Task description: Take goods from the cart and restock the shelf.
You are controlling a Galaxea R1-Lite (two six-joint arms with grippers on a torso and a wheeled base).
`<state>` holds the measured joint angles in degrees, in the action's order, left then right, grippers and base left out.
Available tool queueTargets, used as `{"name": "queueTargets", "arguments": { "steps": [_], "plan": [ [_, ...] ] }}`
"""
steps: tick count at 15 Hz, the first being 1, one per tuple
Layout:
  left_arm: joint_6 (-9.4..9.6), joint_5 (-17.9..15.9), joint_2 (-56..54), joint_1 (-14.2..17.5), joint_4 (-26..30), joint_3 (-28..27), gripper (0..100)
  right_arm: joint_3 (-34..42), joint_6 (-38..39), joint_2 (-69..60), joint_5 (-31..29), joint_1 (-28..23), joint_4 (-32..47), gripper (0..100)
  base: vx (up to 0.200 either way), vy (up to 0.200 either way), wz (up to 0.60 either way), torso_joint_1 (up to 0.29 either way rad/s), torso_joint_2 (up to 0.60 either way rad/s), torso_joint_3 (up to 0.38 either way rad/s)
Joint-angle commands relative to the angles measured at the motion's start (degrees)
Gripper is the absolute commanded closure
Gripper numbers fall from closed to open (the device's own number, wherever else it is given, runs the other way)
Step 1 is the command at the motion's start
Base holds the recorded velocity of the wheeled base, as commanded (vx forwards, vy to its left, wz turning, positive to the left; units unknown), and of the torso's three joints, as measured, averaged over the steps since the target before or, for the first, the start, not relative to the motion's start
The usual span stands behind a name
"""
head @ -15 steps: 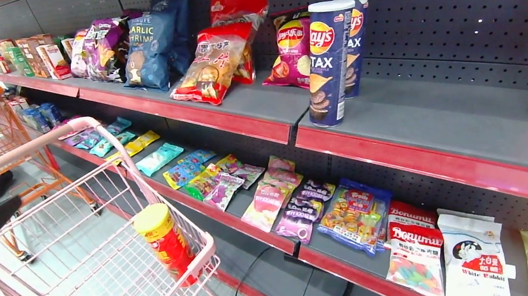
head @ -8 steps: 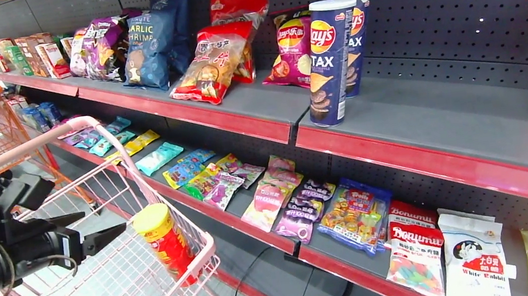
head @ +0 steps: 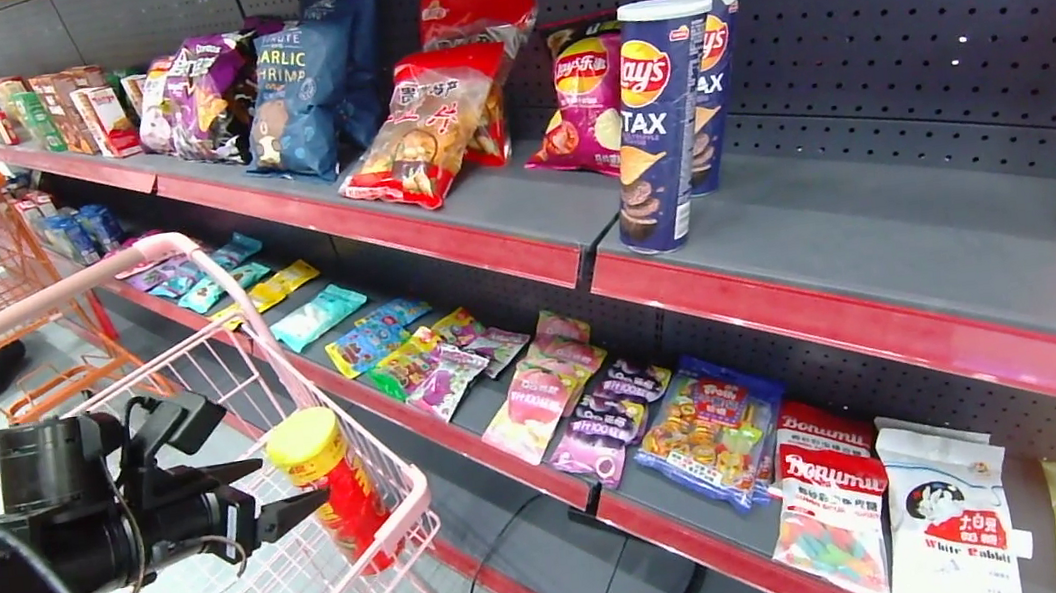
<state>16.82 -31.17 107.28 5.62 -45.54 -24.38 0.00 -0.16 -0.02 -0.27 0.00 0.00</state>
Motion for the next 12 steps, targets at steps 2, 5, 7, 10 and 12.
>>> {"name": "queueTargets", "arguments": {
  "steps": [2, 5, 7, 10, 12],
  "plan": [
    [0.05, 0.06, 6.01, -0.17, -4.29, 0.39, 0, 0.0, -0.02, 0.02, 0.0, 0.0, 0.0, 0, 0.0, 0.0, 0.0, 0.0, 0.0, 0.0],
    [-0.12, -0.12, 9.35, -0.26, -10.88, 0.74, 0, 0.0, -0.02, 0.02, 0.0, 0.0, 0.0, 0, 0.0, 0.0, 0.0, 0.0, 0.0, 0.0],
    [-0.21, -0.12, 11.29, -0.87, -12.82, 0.65, 0, 0.0, 0.07, 0.02, 0.0, 0.0, 0.0, 0, 0.0, 0.0, 0.0, 0.0, 0.0, 0.0],
    [-0.56, 0.15, 14.54, -1.75, -19.41, 0.47, 0, 0.0, 0.07, 0.02, 0.0, 0.0, 0.0, 0, 0.0, 0.0, 0.0, 0.0, 0.0, 0.0],
    [-0.65, 0.67, 15.24, -2.37, -21.6, 0.56, 0, 0.0, -0.02, 0.02, 0.0, 0.0, 0.0, 0, 0.0, 0.0, 0.0, 0.0, 0.0, 0.0]
  ]
}}
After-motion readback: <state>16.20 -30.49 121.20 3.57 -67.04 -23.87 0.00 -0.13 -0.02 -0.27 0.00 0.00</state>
